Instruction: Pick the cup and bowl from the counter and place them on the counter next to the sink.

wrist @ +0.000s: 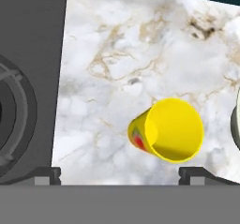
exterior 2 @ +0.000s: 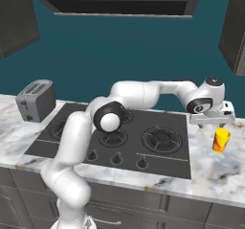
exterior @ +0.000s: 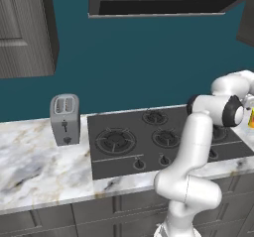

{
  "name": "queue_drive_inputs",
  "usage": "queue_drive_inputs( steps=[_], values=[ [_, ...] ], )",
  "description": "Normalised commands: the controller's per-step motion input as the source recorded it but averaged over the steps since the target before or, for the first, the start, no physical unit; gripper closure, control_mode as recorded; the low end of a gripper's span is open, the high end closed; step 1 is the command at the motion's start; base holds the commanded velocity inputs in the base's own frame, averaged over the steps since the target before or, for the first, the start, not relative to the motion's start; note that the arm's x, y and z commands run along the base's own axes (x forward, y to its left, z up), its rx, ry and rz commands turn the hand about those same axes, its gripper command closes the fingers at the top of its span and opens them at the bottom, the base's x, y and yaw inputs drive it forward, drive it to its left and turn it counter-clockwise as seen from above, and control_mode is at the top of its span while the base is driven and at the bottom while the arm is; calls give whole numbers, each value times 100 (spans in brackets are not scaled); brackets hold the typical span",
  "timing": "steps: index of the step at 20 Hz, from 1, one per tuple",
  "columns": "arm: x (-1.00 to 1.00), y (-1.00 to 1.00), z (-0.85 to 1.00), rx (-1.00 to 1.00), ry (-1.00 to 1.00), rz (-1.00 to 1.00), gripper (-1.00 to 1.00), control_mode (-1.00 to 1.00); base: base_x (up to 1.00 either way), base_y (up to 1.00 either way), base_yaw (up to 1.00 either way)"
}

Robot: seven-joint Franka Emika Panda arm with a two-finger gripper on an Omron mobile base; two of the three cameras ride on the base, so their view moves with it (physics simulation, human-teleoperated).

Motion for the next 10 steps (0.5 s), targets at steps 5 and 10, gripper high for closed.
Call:
queue_drive_inputs(
  steps=[5, 10],
  values=[
    [29, -17, -6, 0, 3, 3, -100, -100, 0, 0, 0],
    [5, -14, -5, 1, 1, 1, -100, -100, 0, 0, 0]
  ],
)
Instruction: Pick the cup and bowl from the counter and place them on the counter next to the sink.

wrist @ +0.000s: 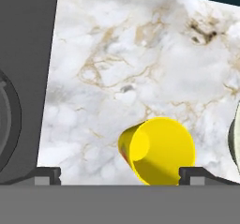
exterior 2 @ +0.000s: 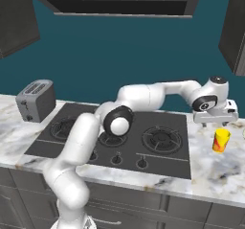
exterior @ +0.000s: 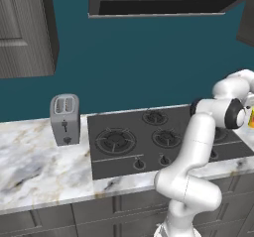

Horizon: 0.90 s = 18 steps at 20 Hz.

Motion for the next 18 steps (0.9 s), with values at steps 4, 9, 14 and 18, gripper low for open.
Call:
queue_drive_inputs(
  steps=[4, 9, 14, 18],
  values=[
    [0, -4, -5, 3, 1, 0, -100, -100, 0, 0, 0],
    [0, 0, -17, 4, 2, 0, -100, -100, 0, 0, 0],
    [0, 0, -26, 3, 1, 0, -100, -100, 0, 0, 0],
    [20, 0, -22, 0, 0, 0, -100, -100, 0, 0, 0]
  ],
)
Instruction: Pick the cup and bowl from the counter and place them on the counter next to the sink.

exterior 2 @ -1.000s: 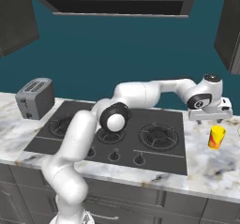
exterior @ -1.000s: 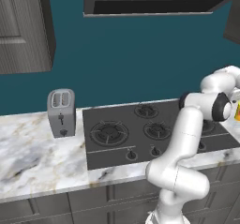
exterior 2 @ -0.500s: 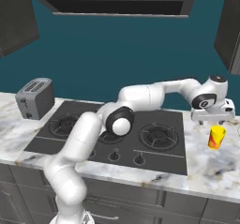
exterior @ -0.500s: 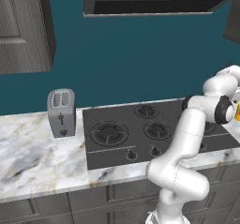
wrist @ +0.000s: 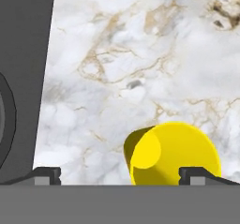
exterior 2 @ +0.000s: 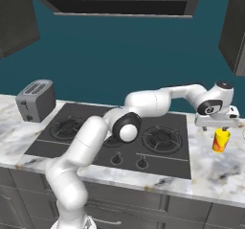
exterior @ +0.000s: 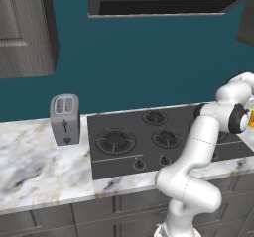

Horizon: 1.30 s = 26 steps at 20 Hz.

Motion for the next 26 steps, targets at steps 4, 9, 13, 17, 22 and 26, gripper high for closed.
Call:
queue_drive_inputs(
  steps=[4, 9, 13, 17, 22, 26],
  values=[
    [24, -2, -9, 0, 0, 1, -100, -100, 0, 0, 0],
    [15, -8, -11, 0, 2, 1, -100, -100, 0, 0, 0],
    [0, -15, -3, 0, 5, 0, -100, -100, 0, 0, 0],
    [0, -8, 0, 0, 3, 0, -100, -100, 0, 0, 0],
    [0, -1, -3, 0, 2, 0, -100, -100, 0, 0, 0],
    [0, 0, -18, 1, 0, 1, -100, -100, 0, 0, 0]
  ],
)
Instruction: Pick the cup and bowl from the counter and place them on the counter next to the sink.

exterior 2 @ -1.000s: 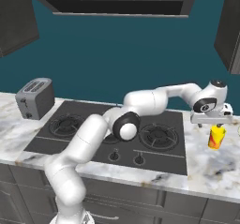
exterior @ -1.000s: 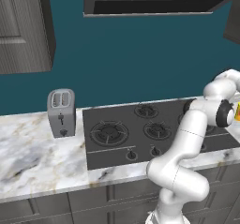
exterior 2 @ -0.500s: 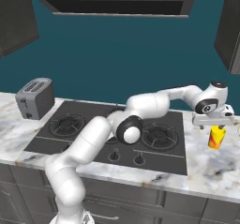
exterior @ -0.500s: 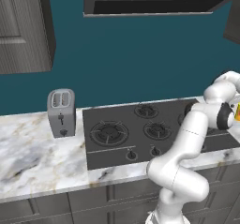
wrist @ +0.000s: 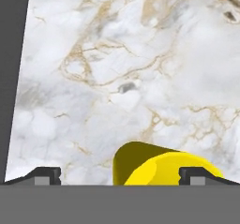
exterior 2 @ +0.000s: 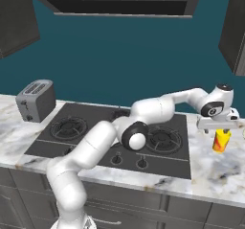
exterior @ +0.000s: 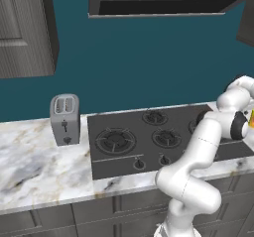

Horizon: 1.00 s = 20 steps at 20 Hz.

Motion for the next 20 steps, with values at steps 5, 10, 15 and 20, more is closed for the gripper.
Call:
queue_drive_inputs(
  steps=[5, 10, 15, 20],
  values=[
    [0, 0, -27, 5, 3, 3, -100, -100, 0, 0, 0],
    [0, 0, -14, 4, 2, 1, 100, -100, 0, 0, 0],
    [0, 0, 0, 0, 0, 0, 100, -100, 0, 0, 0],
    [0, 2, 2, 0, 0, 0, 100, -100, 0, 0, 0]
  ],
)
